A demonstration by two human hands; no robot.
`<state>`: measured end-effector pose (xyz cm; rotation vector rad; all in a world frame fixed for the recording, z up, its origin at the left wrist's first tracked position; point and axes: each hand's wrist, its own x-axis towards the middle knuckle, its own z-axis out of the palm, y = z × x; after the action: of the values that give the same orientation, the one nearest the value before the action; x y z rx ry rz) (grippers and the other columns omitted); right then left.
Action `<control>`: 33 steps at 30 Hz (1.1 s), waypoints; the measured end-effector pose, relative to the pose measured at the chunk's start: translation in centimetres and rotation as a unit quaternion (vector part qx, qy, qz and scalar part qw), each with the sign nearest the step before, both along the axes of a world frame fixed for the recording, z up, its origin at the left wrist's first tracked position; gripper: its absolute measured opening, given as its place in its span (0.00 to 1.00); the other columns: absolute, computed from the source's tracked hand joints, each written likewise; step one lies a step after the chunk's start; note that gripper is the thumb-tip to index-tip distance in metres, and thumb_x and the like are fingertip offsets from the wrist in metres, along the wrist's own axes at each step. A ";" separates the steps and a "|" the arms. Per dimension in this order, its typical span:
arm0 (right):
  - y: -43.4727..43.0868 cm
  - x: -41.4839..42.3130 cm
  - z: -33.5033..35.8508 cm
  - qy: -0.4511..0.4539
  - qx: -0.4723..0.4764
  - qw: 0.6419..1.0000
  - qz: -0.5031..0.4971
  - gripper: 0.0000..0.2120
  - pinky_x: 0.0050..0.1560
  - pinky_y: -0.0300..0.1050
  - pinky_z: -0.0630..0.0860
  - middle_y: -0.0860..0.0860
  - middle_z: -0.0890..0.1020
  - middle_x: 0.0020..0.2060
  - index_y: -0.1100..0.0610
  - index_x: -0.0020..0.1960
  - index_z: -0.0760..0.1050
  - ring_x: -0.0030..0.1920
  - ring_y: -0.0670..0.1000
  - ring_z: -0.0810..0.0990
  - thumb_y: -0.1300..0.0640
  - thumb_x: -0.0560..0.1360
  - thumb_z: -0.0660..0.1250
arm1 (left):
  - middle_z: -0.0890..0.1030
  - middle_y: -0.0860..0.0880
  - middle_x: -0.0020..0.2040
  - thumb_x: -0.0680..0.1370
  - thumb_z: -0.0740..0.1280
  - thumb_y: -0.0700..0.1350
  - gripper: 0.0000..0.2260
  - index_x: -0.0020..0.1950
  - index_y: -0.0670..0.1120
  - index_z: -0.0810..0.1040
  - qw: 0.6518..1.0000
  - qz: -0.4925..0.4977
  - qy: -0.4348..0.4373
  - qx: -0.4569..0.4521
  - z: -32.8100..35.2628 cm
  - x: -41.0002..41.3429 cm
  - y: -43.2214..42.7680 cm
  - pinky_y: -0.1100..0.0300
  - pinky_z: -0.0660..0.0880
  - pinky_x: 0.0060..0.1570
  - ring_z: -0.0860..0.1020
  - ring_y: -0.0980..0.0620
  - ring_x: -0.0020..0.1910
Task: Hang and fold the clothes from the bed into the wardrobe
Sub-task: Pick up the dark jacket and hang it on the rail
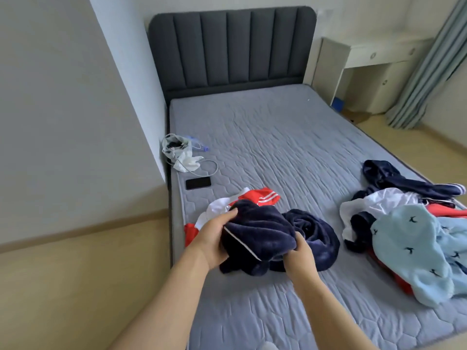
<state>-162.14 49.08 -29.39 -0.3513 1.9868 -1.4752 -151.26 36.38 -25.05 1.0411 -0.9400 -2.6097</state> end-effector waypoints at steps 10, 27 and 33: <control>-0.8 -4.0 10.1 -0.102 -0.225 0.963 -0.109 0.10 0.18 0.30 0.64 0.43 0.72 0.17 0.54 0.38 0.71 0.18 0.40 0.70 0.58 0.78 0.60 | 0.65 0.79 0.48 0.73 0.68 0.40 0.32 0.61 0.73 0.58 0.814 -0.153 -0.102 -0.550 -1.6 -1.8 3.2 0.83 0.66 0.42 0.66 0.82 0.45; 2.4 -2.1 4.5 0.120 -0.017 0.977 0.173 0.34 0.61 0.53 0.72 0.42 0.79 0.54 0.42 0.64 0.66 0.58 0.47 0.77 0.55 0.61 0.75 | 0.83 0.46 0.40 0.80 0.61 0.41 0.05 0.50 0.45 0.77 0.963 0.194 0.077 -0.170 5.9 -5.7 4.1 0.57 0.79 0.31 0.83 0.49 0.38; 1.8 -2.6 4.8 0.013 -0.120 0.993 0.011 0.09 0.40 0.44 0.78 0.47 0.84 0.37 0.47 0.45 0.78 0.42 0.51 0.83 0.61 0.73 0.66 | 0.83 0.47 0.49 0.79 0.61 0.41 0.09 0.58 0.46 0.75 0.953 0.146 0.154 -0.215 6.2 -3.4 2.7 0.59 0.79 0.41 0.82 0.52 0.48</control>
<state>-164.69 50.89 -24.57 -0.4938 1.8218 -1.7072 -154.65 39.10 -18.88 0.5874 -1.1069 -2.1095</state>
